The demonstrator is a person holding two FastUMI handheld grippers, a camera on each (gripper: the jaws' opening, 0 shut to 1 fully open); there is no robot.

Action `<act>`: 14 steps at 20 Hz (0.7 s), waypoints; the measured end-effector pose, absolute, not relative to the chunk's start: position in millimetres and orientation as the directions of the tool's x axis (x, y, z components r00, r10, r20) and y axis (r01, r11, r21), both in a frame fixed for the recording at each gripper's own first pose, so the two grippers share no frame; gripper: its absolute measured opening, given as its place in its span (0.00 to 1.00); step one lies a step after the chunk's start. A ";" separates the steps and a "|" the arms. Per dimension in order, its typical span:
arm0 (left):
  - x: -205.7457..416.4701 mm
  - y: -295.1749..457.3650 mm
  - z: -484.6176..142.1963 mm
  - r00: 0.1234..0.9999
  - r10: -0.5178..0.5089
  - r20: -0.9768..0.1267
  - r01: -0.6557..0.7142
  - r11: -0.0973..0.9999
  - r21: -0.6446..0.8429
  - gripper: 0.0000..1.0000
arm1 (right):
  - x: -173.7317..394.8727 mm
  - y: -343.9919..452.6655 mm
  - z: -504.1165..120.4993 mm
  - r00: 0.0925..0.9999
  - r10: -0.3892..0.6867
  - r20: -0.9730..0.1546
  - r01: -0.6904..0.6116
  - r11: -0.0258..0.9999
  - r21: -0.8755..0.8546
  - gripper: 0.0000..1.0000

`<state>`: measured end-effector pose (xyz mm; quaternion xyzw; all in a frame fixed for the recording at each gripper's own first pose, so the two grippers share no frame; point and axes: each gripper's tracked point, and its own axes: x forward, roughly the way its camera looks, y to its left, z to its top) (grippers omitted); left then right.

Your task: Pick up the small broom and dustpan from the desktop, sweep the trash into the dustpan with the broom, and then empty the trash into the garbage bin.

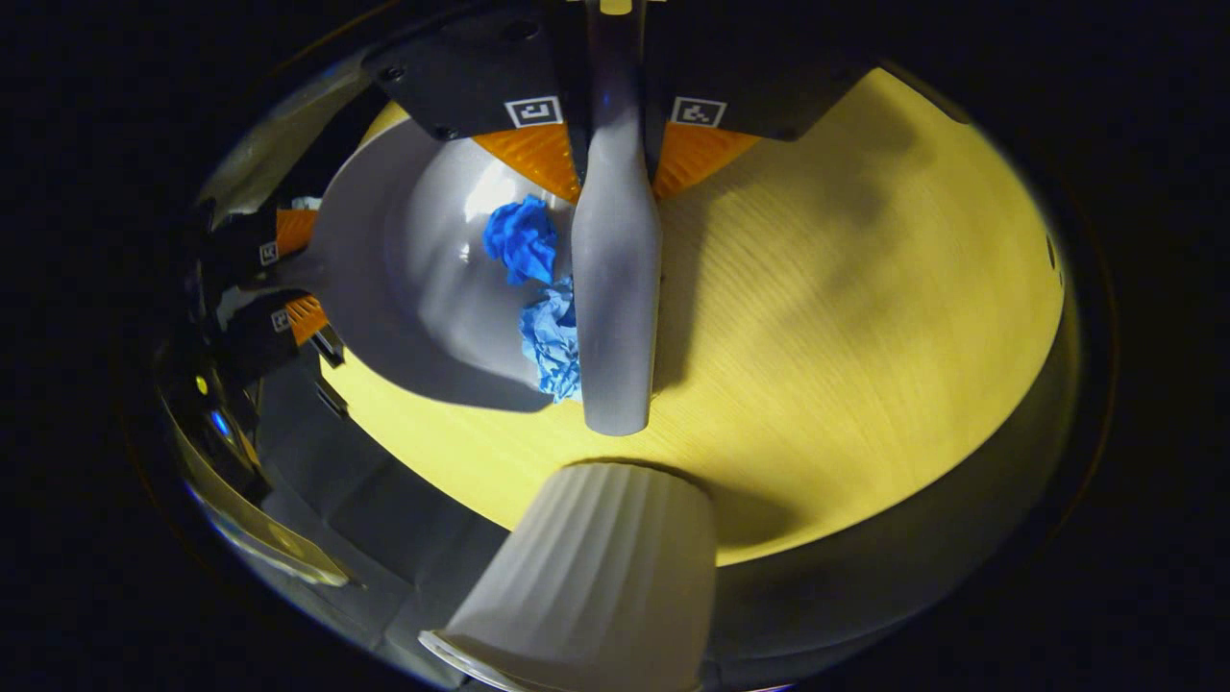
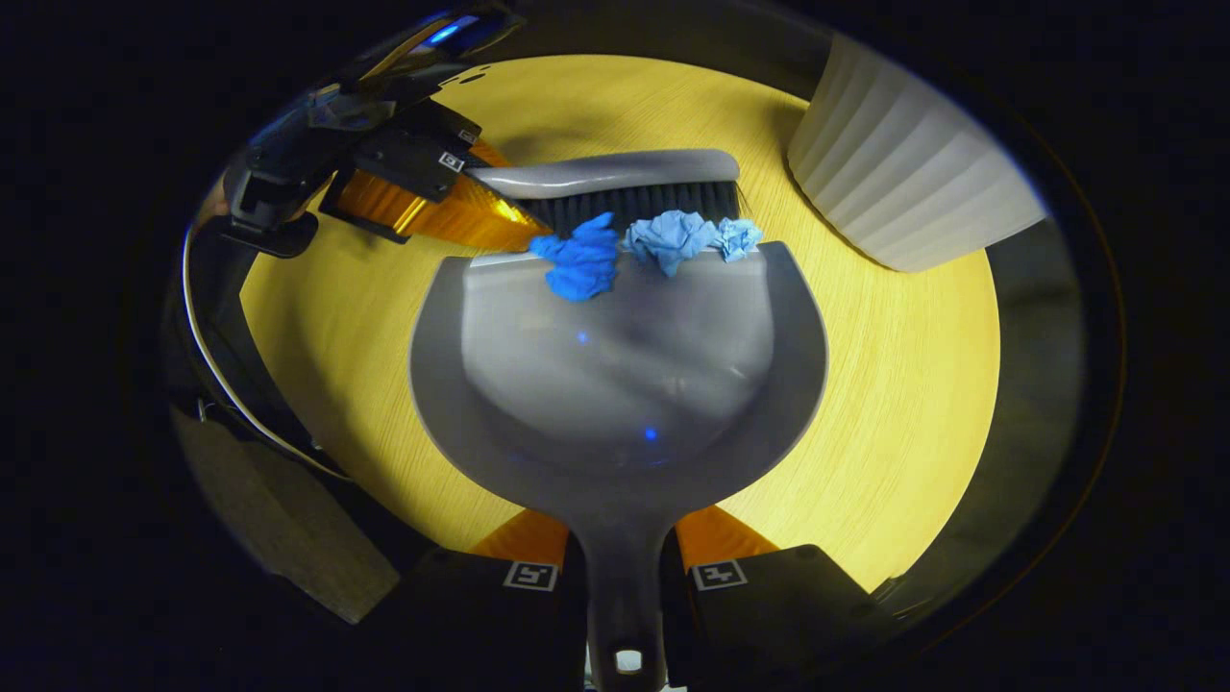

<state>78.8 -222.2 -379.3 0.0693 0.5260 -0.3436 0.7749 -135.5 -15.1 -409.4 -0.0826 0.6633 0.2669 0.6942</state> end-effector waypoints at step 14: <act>67.2 -160.9 -324.1 0.371 -0.420 -0.829 0.429 0.868 -0.248 0.27 | -143.4 -43.5 -437.4 0.106 0.295 -0.950 -0.286 0.924 0.255 0.35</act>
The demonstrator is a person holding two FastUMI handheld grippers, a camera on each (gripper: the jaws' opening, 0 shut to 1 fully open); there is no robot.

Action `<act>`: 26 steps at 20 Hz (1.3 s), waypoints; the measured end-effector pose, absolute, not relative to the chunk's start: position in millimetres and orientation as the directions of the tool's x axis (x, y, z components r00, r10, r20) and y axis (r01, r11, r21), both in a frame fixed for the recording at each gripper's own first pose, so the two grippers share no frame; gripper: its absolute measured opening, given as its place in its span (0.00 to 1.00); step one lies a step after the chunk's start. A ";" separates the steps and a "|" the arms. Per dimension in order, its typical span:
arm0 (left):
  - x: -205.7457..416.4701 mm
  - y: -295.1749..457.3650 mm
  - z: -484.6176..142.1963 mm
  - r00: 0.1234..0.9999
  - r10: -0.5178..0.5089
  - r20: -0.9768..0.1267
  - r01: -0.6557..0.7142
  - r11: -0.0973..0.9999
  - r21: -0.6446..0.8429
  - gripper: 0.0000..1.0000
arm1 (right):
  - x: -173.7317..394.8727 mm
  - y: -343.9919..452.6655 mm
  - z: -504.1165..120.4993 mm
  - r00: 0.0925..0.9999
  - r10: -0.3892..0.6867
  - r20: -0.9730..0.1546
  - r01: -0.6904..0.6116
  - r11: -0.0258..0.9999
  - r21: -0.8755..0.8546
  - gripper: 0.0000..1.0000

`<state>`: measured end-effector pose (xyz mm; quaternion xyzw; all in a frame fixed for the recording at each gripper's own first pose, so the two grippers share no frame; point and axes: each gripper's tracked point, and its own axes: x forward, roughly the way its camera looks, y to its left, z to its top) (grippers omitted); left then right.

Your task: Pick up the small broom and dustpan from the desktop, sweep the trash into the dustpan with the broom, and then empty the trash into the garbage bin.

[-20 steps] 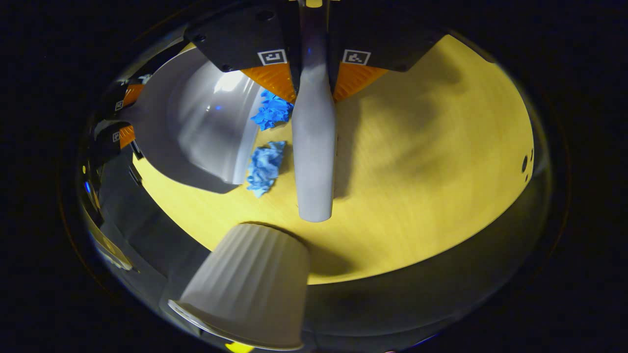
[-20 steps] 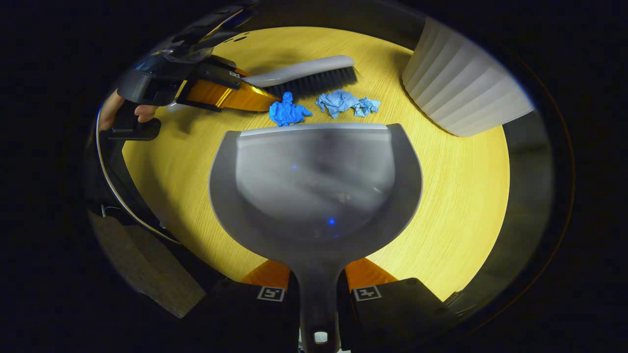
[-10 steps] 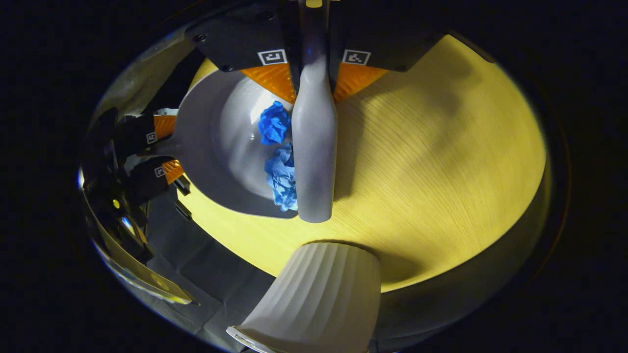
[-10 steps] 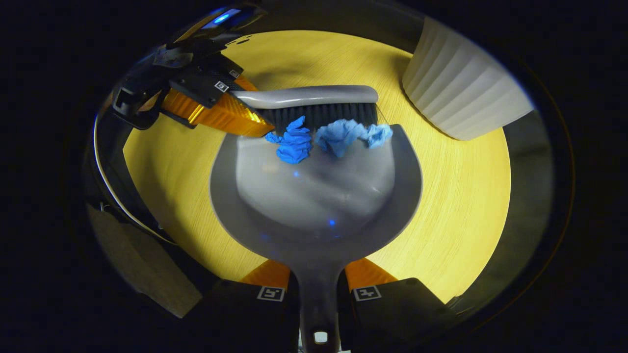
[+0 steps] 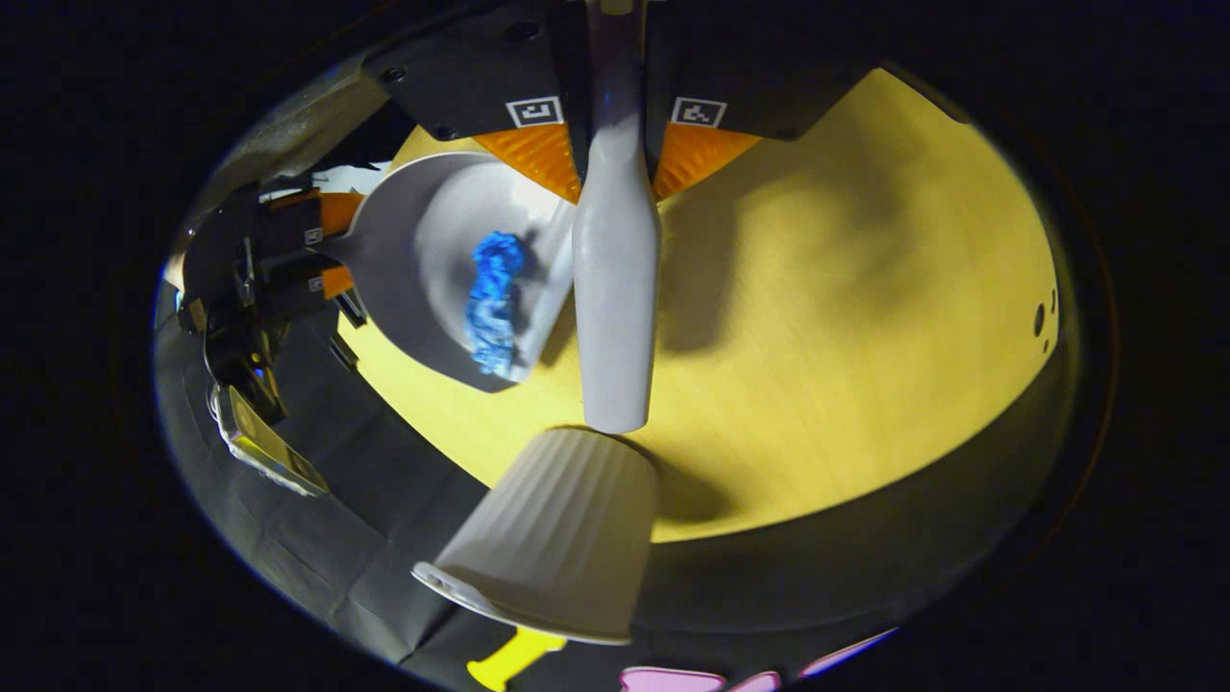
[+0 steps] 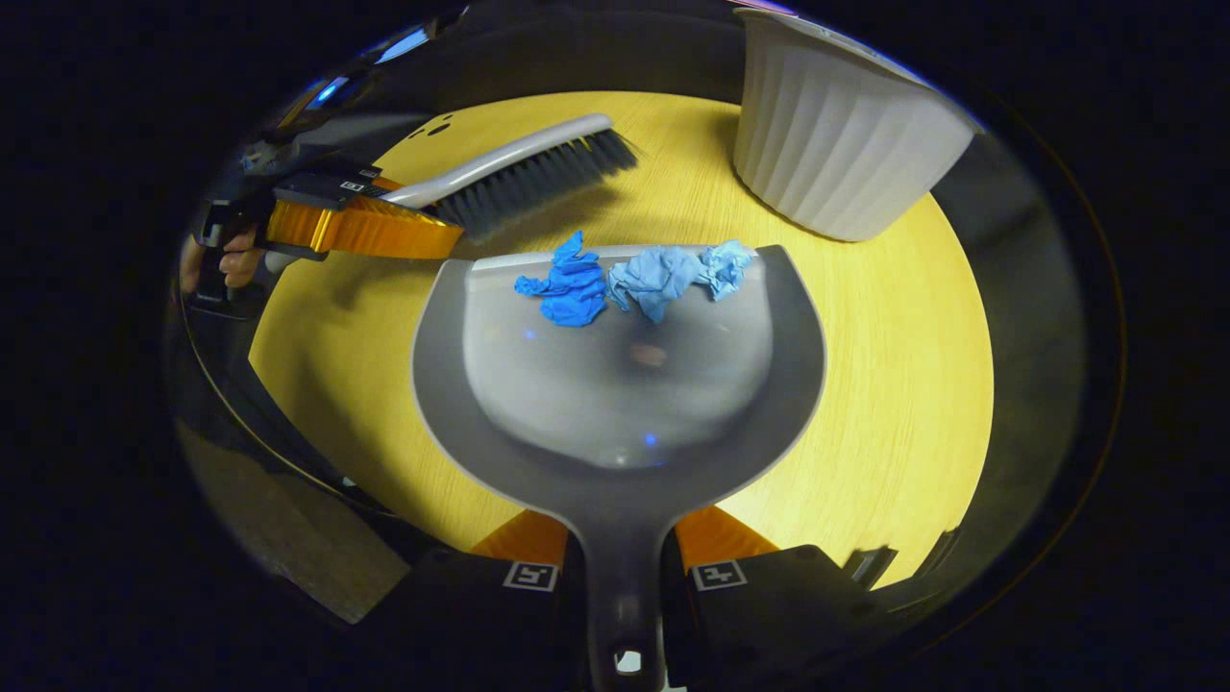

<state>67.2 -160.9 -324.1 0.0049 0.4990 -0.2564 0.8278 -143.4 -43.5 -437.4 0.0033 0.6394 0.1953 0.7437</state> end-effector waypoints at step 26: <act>-14.7 -1.0 -339.8 0.462 -0.343 -0.818 0.210 0.938 -0.274 0.27 | -129.5 -23.3 -433.8 0.376 -0.012 -0.926 -0.020 1.000 -0.021 0.35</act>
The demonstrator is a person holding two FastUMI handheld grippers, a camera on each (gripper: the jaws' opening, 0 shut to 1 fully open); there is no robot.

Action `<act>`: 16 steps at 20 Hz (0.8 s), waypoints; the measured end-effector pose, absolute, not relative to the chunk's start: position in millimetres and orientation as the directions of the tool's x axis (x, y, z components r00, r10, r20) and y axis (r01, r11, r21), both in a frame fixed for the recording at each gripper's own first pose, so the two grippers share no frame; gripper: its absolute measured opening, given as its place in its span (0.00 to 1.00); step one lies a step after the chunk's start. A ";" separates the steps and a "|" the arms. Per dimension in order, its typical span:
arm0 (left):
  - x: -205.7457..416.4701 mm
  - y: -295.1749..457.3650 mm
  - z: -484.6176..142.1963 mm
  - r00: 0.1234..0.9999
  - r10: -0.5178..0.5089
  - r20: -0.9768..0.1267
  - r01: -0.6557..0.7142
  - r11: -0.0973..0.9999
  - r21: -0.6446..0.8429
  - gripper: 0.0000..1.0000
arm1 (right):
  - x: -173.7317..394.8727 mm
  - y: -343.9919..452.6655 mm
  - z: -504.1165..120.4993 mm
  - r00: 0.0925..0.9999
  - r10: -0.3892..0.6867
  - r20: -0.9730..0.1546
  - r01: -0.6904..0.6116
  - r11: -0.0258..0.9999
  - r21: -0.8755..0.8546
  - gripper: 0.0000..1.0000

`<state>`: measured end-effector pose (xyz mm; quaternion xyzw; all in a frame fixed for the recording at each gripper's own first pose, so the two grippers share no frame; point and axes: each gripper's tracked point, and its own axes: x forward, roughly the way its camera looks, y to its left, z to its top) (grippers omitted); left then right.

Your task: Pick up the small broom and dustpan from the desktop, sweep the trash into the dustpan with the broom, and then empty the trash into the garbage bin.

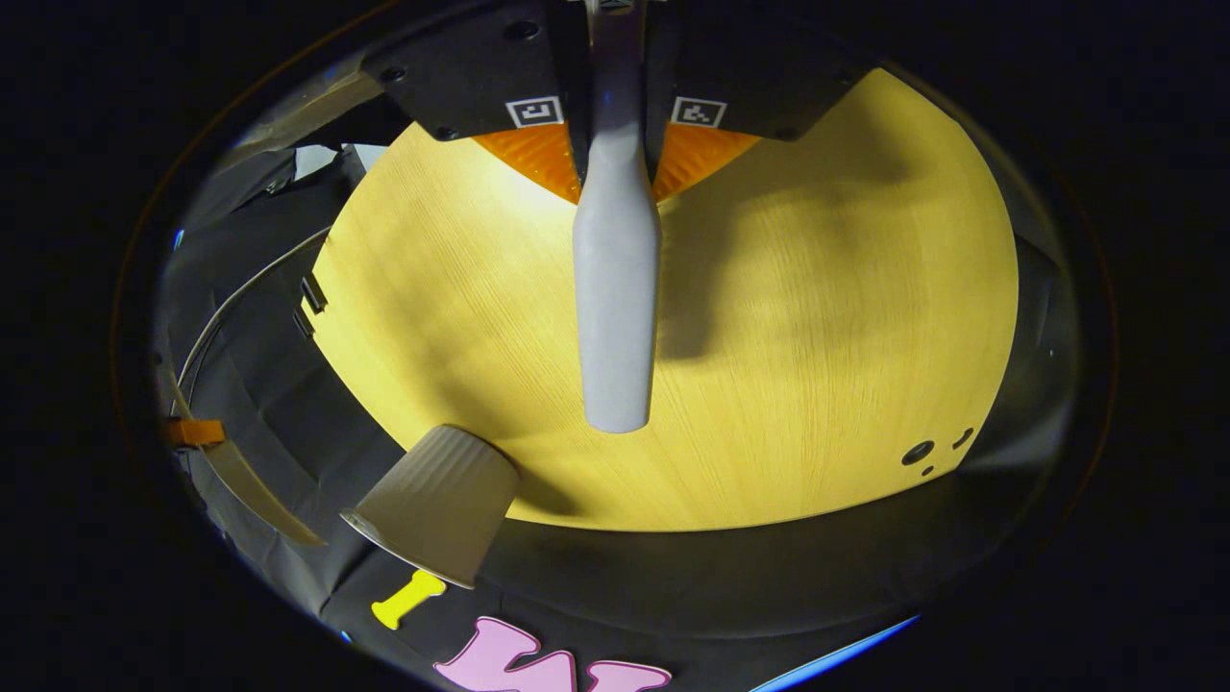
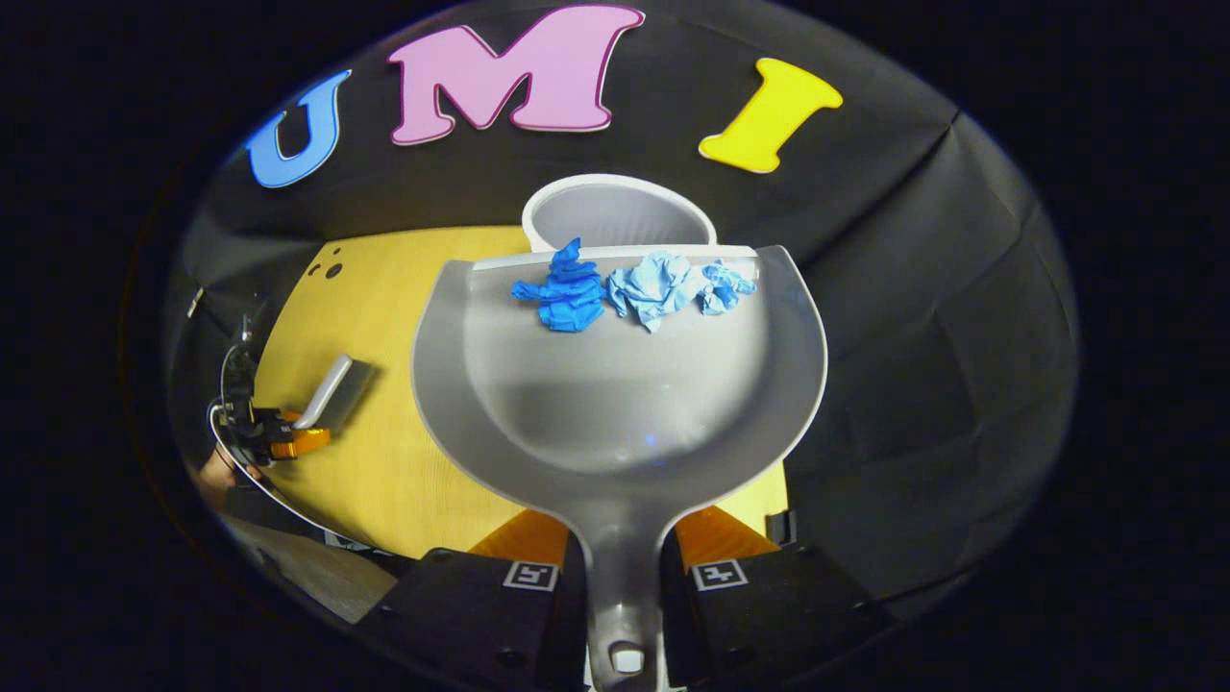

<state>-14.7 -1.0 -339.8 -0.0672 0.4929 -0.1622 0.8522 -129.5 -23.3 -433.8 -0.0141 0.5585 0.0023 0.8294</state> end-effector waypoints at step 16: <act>-14.9 -1.0 -345.9 0.450 -0.362 -0.816 0.223 0.931 -0.291 0.27 | -80.9 -77.4 -464.1 0.256 -0.188 -0.948 -0.084 0.973 -0.216 0.35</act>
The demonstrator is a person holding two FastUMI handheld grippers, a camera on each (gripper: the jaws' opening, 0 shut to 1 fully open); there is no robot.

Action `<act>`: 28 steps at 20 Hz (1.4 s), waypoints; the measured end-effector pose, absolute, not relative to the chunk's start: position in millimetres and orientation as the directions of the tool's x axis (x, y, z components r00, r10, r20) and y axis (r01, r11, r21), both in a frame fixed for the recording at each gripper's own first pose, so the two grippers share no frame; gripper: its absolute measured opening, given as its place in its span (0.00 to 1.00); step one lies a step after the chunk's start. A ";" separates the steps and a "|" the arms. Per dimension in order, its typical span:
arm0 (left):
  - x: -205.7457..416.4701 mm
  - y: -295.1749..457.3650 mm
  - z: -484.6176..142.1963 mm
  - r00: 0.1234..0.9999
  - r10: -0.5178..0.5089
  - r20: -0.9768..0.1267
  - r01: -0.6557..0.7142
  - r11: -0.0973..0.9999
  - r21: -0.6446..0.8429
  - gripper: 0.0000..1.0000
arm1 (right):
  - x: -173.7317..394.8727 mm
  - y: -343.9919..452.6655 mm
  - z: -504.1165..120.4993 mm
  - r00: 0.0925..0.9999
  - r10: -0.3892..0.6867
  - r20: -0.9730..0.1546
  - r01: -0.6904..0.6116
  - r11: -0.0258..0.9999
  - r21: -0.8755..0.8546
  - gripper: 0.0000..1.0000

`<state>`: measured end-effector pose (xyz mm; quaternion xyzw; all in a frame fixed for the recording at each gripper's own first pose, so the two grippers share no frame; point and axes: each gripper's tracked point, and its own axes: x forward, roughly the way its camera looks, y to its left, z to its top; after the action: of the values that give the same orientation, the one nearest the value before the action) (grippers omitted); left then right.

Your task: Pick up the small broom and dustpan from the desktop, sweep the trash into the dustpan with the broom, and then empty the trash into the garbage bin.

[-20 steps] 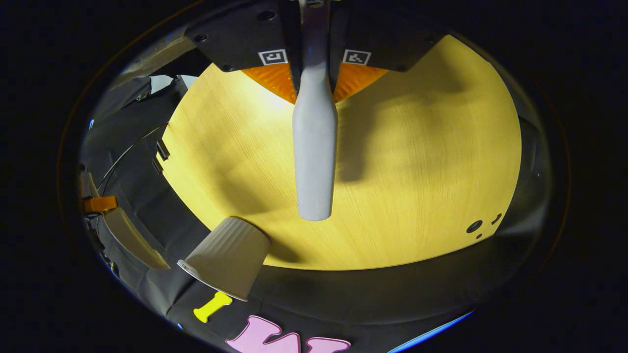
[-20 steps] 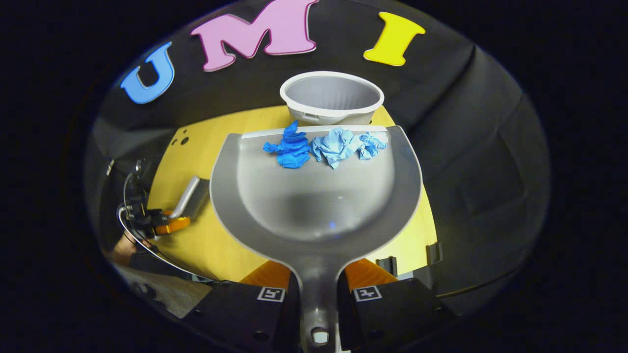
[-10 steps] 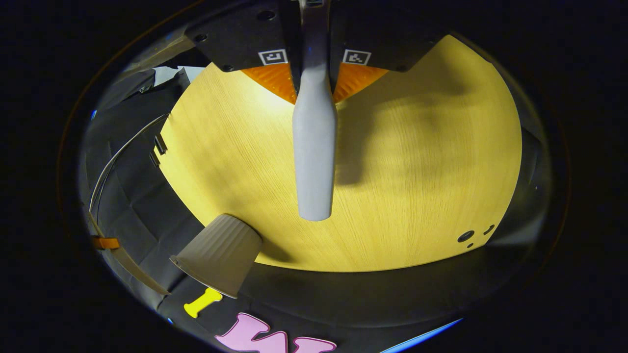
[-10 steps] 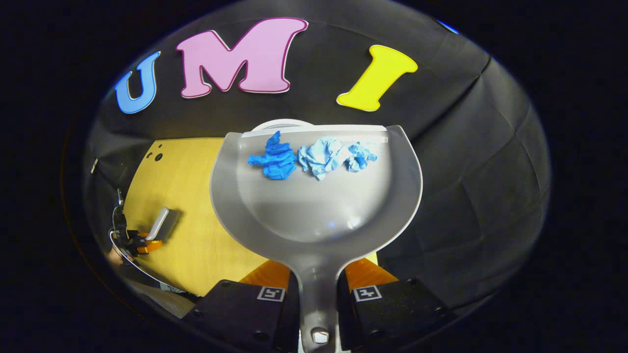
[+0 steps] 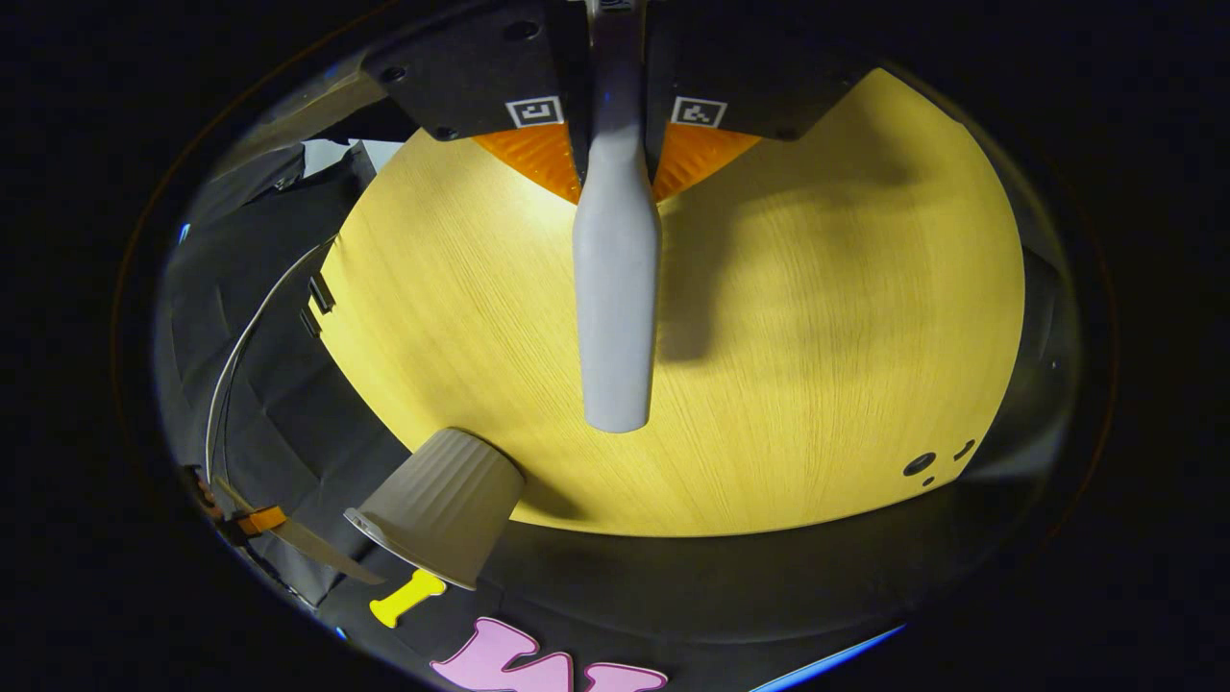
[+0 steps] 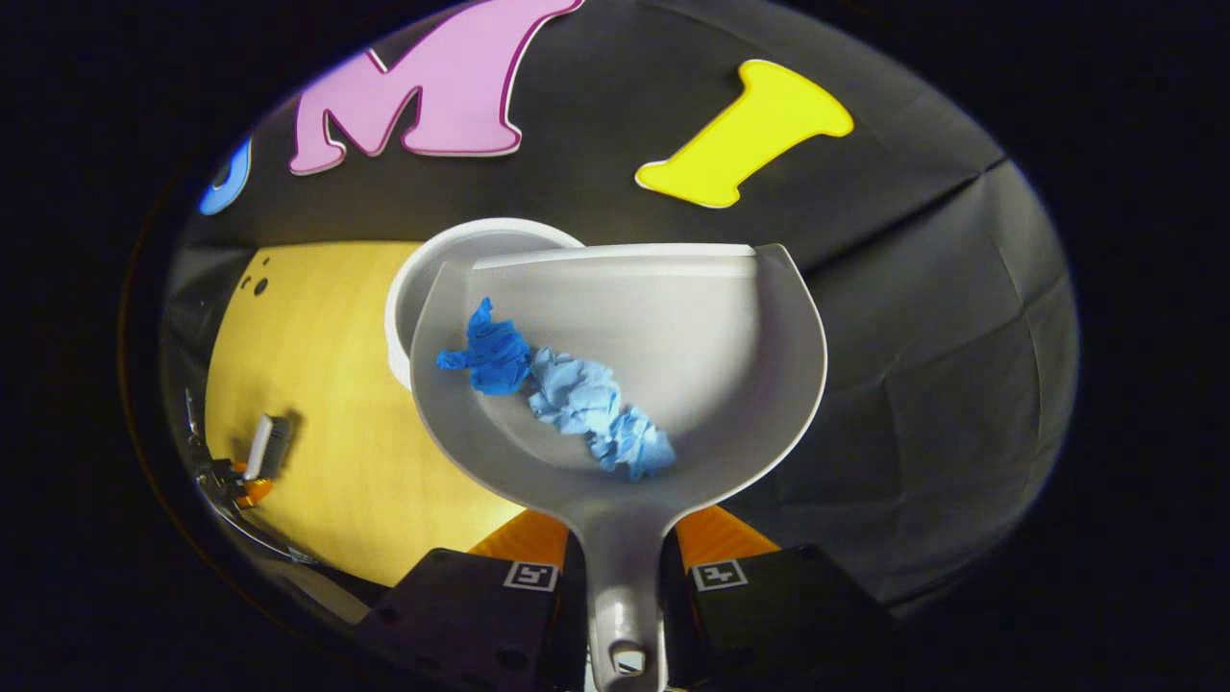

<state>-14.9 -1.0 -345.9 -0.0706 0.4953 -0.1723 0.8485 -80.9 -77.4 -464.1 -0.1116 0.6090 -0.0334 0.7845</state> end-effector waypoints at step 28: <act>-9.3 6.9 -359.7 0.435 -0.363 -0.824 0.177 0.932 -0.317 0.29 | -51.5 -79.4 -447.6 0.081 -0.351 -0.933 -0.490 0.801 -0.344 0.35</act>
<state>-9.3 6.9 -359.7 -0.0916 0.5068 -0.1606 0.8420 -51.5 -79.4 -447.6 -0.3110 0.6760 0.0518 0.6660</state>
